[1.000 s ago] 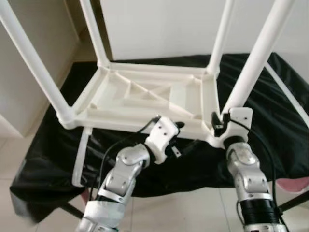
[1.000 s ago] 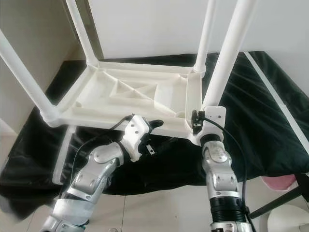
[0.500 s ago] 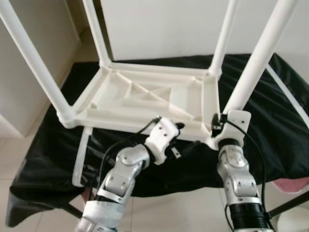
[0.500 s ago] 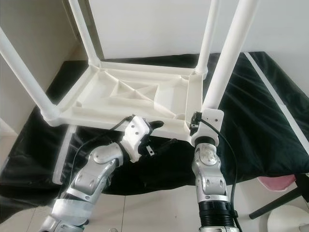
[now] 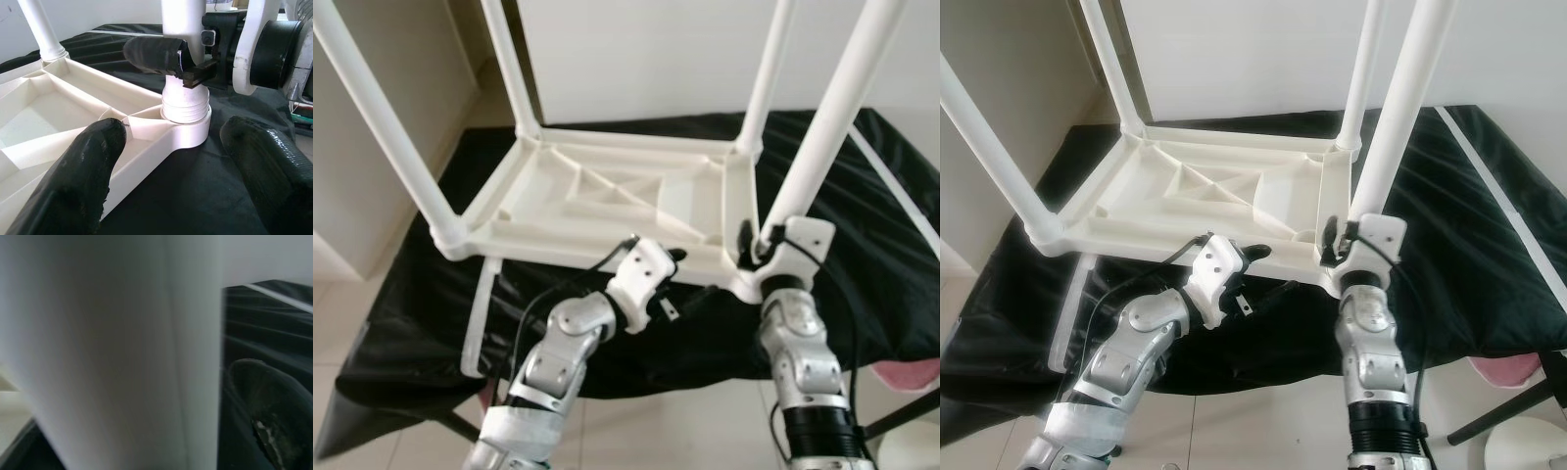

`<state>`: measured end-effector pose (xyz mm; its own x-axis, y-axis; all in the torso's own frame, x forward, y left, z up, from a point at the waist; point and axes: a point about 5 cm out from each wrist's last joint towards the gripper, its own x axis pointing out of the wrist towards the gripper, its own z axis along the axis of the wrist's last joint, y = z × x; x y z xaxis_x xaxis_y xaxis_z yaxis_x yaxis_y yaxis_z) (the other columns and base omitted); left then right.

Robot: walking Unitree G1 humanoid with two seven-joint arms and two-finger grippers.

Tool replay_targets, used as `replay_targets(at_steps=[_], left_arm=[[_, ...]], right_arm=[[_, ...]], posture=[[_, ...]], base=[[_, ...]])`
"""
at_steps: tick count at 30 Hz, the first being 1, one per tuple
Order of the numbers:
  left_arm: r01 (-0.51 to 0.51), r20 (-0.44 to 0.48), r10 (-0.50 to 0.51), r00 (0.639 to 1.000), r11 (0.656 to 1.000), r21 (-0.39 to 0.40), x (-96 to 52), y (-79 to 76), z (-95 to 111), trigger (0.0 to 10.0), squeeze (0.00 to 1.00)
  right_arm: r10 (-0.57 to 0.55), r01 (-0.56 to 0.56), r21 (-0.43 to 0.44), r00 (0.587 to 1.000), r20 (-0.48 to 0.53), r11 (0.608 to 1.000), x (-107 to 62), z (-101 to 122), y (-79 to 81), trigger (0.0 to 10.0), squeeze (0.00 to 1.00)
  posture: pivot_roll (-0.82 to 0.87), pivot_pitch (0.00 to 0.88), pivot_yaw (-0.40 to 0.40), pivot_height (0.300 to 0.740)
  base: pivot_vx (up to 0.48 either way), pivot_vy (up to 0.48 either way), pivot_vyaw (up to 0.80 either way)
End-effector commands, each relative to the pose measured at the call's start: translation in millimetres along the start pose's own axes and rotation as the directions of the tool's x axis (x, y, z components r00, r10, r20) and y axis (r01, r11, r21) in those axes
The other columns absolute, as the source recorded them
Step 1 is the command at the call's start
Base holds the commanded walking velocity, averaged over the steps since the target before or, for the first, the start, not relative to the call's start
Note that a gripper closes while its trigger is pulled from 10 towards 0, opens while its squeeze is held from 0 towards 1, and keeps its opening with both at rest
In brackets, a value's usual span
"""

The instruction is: Building children table

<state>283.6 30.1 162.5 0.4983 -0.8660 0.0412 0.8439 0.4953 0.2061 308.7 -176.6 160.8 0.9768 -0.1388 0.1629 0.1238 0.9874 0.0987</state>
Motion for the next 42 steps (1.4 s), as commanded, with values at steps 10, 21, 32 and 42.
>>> replay_targets(at_steps=[10,21,32,42], left_arm=[[0.002,-0.006,-0.002,1.000,1.000,0.012,-0.5,-0.3,0.4,10.0,0.00],[0.028,-0.014,-0.028,1.000,1.000,0.012,-1.0,-3.7,-0.2,10.0,0.00],[0.032,-0.025,-0.032,0.999,0.999,0.024,0.8,-8.0,-1.0,10.0,0.00],[0.022,-0.051,-0.020,0.998,0.999,0.039,-1.8,-7.9,-5.2,10.0,0.00]], right_arm=[[0.220,-0.222,-0.081,0.975,-0.024,0.972,-5.8,-5.7,-19.7,10.0,0.00],[0.463,-0.476,-0.139,0.879,-0.115,0.869,-6.6,-12.2,-29.3,10.0,0.00],[0.552,-0.574,-0.172,0.818,-0.161,0.800,2.1,-15.0,-31.5,0.0,0.00],[0.549,-0.575,-0.162,0.816,-0.180,0.802,2.3,-19.1,-35.0,10.0,0.00]], posture=[[-0.06,0.008,0.055,0.740],[-0.07,0.034,0.067,0.740],[-0.06,0.050,0.054,0.740],[-0.05,0.056,0.044,0.740]], base=[[0.000,0.000,0.00],[0.000,0.000,0.00],[0.000,0.000,0.00],[0.000,0.000,0.00]])
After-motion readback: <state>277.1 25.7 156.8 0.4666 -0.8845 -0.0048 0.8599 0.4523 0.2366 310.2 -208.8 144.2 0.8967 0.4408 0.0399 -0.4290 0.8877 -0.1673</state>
